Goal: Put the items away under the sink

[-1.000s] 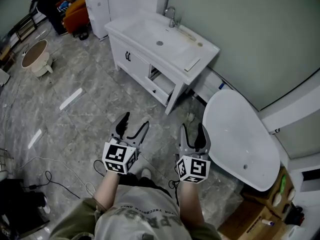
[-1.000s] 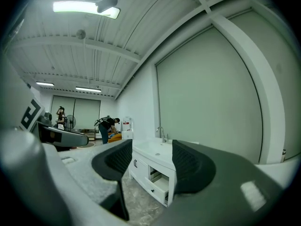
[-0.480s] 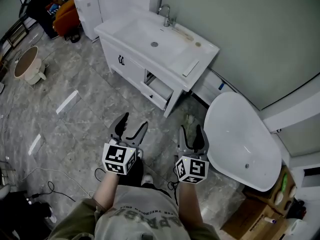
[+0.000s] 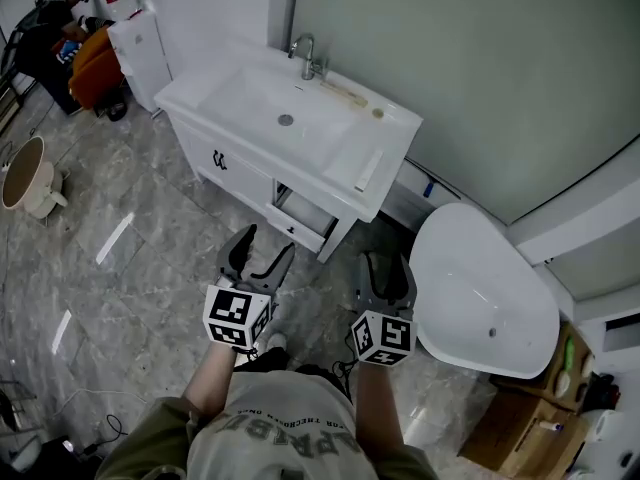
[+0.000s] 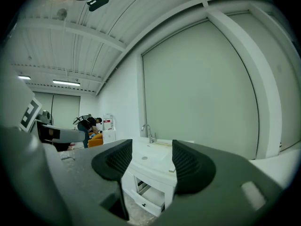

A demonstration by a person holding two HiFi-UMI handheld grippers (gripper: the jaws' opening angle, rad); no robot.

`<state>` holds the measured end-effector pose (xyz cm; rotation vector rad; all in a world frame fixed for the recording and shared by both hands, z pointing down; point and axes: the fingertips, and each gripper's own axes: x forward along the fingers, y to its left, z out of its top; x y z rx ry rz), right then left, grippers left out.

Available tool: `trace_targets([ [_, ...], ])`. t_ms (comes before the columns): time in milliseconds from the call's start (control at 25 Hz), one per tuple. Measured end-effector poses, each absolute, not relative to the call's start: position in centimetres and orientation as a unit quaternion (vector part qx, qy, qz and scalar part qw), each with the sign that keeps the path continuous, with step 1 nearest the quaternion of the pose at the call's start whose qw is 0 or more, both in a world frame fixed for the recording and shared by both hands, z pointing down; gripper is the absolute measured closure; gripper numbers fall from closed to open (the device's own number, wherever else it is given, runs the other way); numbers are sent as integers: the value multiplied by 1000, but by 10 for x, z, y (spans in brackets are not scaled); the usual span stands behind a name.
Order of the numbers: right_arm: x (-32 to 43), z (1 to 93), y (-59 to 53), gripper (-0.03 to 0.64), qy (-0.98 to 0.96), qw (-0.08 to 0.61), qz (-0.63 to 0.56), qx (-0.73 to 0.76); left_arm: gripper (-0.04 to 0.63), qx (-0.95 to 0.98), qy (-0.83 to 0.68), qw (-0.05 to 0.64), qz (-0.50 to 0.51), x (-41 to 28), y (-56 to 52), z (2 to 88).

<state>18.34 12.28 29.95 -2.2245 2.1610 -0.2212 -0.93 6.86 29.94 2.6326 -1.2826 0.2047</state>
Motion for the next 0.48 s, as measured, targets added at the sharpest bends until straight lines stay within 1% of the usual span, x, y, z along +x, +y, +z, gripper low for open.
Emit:
trace_targets([
  [200,187,301,93,362,680,14,-77,-729,293,896,-425,108,68,-11,33,302],
  [480,204,318,53,362,666,3,-94,-740,293,898,-413,128,84,4,-8,324],
])
